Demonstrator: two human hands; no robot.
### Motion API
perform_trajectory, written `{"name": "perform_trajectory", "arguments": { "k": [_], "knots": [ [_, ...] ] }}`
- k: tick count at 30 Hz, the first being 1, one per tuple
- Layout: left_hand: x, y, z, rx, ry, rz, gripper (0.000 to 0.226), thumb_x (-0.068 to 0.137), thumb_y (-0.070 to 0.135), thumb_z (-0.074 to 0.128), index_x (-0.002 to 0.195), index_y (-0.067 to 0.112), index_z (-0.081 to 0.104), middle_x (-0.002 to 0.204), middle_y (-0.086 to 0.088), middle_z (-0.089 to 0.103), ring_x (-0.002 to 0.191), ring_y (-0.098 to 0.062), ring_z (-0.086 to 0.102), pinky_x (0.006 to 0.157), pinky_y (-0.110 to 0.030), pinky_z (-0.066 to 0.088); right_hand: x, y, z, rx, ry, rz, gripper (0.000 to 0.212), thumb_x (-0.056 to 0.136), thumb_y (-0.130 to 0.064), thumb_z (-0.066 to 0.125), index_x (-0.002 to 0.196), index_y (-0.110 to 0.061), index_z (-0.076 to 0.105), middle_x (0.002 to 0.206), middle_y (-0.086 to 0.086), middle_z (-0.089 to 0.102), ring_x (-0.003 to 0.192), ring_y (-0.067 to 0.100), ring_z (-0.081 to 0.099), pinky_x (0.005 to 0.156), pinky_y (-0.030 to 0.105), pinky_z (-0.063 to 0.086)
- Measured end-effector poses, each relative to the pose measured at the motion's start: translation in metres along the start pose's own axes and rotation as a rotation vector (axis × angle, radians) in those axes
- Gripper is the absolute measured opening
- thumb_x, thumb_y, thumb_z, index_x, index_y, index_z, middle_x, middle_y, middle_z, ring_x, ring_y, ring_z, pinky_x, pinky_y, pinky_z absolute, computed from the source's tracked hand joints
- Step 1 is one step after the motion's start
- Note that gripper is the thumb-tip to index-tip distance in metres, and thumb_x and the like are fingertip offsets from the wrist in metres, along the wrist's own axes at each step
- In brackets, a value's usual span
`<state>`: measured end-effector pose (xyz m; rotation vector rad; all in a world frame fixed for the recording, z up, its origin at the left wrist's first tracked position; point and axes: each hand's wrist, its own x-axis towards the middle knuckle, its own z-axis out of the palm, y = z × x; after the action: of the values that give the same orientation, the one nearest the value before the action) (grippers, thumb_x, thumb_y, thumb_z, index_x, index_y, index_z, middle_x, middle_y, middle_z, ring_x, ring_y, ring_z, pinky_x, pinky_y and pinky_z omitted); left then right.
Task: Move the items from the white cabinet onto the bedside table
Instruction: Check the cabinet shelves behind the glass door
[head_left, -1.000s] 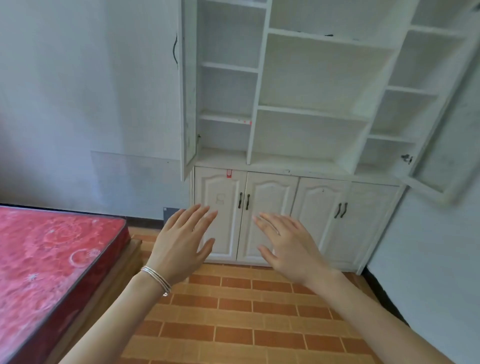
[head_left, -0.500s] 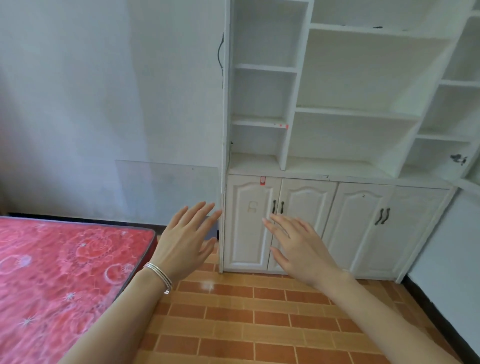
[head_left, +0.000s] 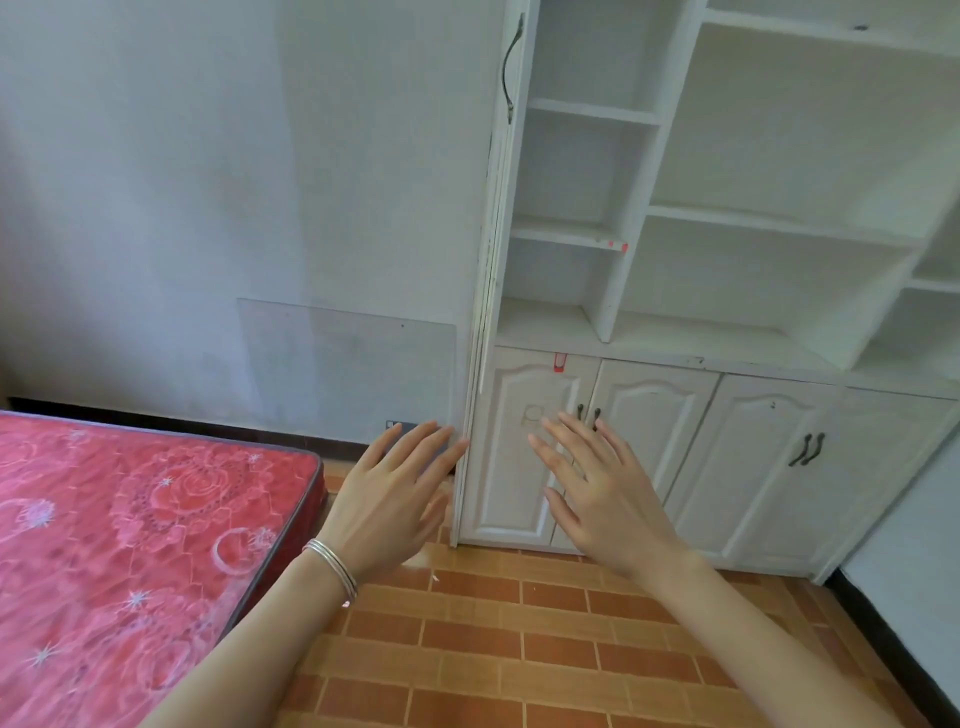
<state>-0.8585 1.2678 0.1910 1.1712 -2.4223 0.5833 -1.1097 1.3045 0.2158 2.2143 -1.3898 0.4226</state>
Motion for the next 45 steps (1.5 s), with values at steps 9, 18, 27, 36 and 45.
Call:
{"name": "perform_trajectory", "arguments": {
  "k": [9, 18, 27, 36, 45],
  "knots": [
    [0.088, -0.076, 0.056, 0.026, 0.028, 0.034, 0.052, 0.089, 0.037, 0.037, 0.136, 0.017, 0.047, 0.137, -0.006, 0.052, 0.128, -0.024, 0.046, 0.111, -0.041, 0.028, 0.094, 0.055, 0.068, -0.034, 0.042, 0.014, 0.046, 0.092, -0.029, 0.037, 0.133, -0.013, 0.049, 0.139, 0.010, 0.047, 0.132, 0.025, 0.038, 0.106, 0.045, 0.027],
    [0.196, -0.135, 0.104, 0.015, 0.147, 0.103, 0.050, 0.090, 0.036, 0.037, 0.134, 0.016, 0.051, 0.136, -0.007, 0.053, 0.126, -0.025, 0.048, 0.108, -0.041, 0.032, 0.180, 0.120, 0.108, -0.060, 0.102, 0.053, 0.046, 0.091, -0.027, 0.038, 0.133, -0.011, 0.049, 0.135, 0.011, 0.050, 0.128, 0.023, 0.040, 0.104, 0.046, 0.031],
    [0.300, -0.173, 0.165, 0.053, 0.224, 0.391, 0.043, 0.084, 0.023, 0.050, 0.125, 0.013, 0.058, 0.132, -0.007, 0.056, 0.128, -0.024, 0.044, 0.111, -0.037, 0.022, 0.205, 0.175, 0.163, -0.118, 0.029, 0.167, 0.047, 0.091, -0.030, 0.038, 0.133, -0.012, 0.050, 0.134, 0.010, 0.052, 0.127, 0.025, 0.043, 0.102, 0.048, 0.035],
    [0.405, -0.211, 0.210, 0.147, 0.336, 0.813, 0.040, 0.091, 0.028, 0.049, 0.126, 0.010, 0.059, 0.134, -0.010, 0.055, 0.135, -0.026, 0.035, 0.117, -0.042, 0.014, 0.257, 0.200, 0.198, -0.149, 0.025, 0.282, 0.046, 0.090, -0.028, 0.040, 0.132, -0.012, 0.050, 0.133, 0.010, 0.052, 0.126, 0.025, 0.044, 0.103, 0.046, 0.030],
    [0.458, -0.194, 0.258, 0.045, 0.585, 0.963, 0.041, 0.094, 0.033, 0.039, 0.118, 0.015, 0.067, 0.124, -0.003, 0.063, 0.133, -0.021, 0.037, 0.118, -0.040, 0.006, 0.247, 0.231, 0.220, -0.235, -0.021, 0.463, 0.046, 0.092, -0.029, 0.036, 0.132, -0.011, 0.048, 0.134, 0.010, 0.051, 0.125, 0.024, 0.043, 0.105, 0.046, 0.028]
  ]
}}
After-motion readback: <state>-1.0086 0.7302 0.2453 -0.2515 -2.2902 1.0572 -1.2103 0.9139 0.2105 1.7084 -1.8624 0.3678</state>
